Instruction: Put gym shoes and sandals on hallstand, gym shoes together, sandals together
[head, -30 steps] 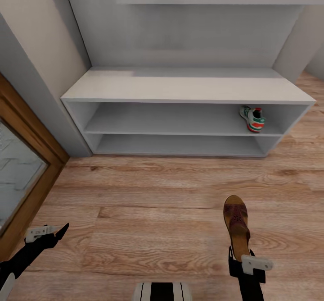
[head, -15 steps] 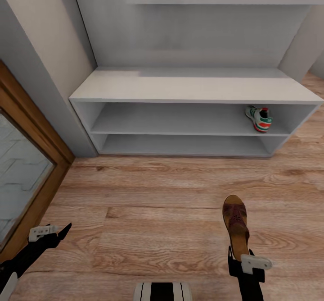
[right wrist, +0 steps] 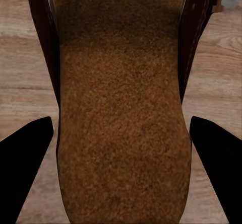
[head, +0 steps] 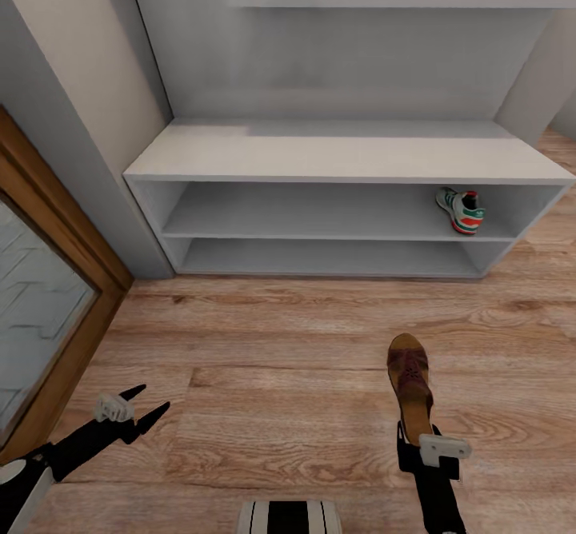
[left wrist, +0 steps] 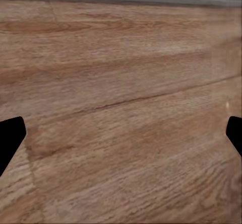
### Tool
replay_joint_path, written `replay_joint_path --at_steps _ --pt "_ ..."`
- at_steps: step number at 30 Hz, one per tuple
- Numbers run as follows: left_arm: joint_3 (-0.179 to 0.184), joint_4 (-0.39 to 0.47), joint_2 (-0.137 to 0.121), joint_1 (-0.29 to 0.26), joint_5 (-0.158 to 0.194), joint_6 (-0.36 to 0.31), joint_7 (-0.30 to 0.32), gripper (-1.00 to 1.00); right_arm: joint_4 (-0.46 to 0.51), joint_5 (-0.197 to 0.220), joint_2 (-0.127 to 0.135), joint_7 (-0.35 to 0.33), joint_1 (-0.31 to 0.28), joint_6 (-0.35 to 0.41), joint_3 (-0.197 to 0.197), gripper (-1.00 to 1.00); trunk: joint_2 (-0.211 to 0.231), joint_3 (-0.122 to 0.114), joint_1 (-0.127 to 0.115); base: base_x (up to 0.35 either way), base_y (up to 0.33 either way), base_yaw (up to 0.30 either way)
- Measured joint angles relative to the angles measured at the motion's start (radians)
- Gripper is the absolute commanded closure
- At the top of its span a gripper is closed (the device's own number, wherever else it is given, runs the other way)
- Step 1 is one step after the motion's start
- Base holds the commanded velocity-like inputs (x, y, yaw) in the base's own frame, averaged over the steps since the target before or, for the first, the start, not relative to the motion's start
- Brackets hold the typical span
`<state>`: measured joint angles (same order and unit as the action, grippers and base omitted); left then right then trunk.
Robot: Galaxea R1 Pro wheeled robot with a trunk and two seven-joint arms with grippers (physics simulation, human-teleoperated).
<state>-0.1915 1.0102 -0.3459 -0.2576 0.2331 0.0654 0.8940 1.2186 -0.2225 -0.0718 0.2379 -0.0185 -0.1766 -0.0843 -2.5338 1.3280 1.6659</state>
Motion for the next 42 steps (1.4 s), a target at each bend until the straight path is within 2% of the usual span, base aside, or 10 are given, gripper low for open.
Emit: replay_joint_path --at_steps 4,11,18,21,22,25,26,29,33,42 --pt "0.006 0.032 -0.004 -0.001 0.000 0.000 0.085 -1.00 0.006 0.000 0.001 -0.002 -0.004 0.001 0.017 1.00 0.000 0.000 0.000 0.000 0.002 0.000" --pt "-0.022 0.058 0.000 -0.003 -0.002 0.007 0.145 -1.00 0.016 -0.002 -0.002 -0.003 -0.007 0.003 0.038 1.00 0.000 0.000 0.000 0.000 0.000 0.000" --pt "-0.120 0.168 -0.006 -0.034 0.010 0.003 0.184 -1.00 0.111 -0.001 0.001 -0.004 0.001 0.111 0.071 1.00 0.000 0.000 0.000 0.000 0.000 0.000" --pt "-0.220 0.249 -0.007 -0.031 0.029 -0.003 0.225 -1.00 0.135 -0.002 -0.002 -0.007 0.004 0.147 0.092 1.00 0.000 0.000 0.000 0.000 0.000 0.000" --pt "-0.221 0.250 -0.007 -0.031 0.029 -0.003 0.226 -1.00 0.135 -0.001 -0.002 -0.007 0.004 0.147 0.092 1.00 0.000 0.000 0.000 0.000 0.000 0.000" --pt "-0.316 0.300 -0.005 -0.020 0.050 -0.011 0.304 -1.00 0.146 0.002 -0.003 -0.004 0.005 0.165 0.124 1.00 0.000 0.000 0.000 0.000 0.000 0.000" --pt "-0.317 0.300 -0.004 -0.020 0.051 -0.012 0.305 -1.00 0.146 0.002 -0.003 -0.004 0.005 0.165 0.124 1.00 0.000 0.000 0.000 0.000 0.000 0.000" --pt "-0.374 0.329 -0.006 -0.014 0.058 -0.018 0.391 -1.00 0.147 0.007 -0.004 -0.003 0.007 0.173 0.143 1.00 0.000 0.000 0.000 0.000 0.000 0.000" --pt "-0.408 0.349 -0.008 -0.011 0.061 -0.027 0.444 -1.00 0.136 0.010 -0.005 -0.001 0.007 0.170 0.154 1.00 0.000 0.000 0.000 0.000 0.000 0.000" --pt "-0.434 0.366 -0.007 -0.010 0.066 -0.036 0.482 -1.00 0.122 0.011 -0.006 0.002 0.009 0.164 0.164 1.00 0.000 0.000 0.000 0.000 0.000 0.000"
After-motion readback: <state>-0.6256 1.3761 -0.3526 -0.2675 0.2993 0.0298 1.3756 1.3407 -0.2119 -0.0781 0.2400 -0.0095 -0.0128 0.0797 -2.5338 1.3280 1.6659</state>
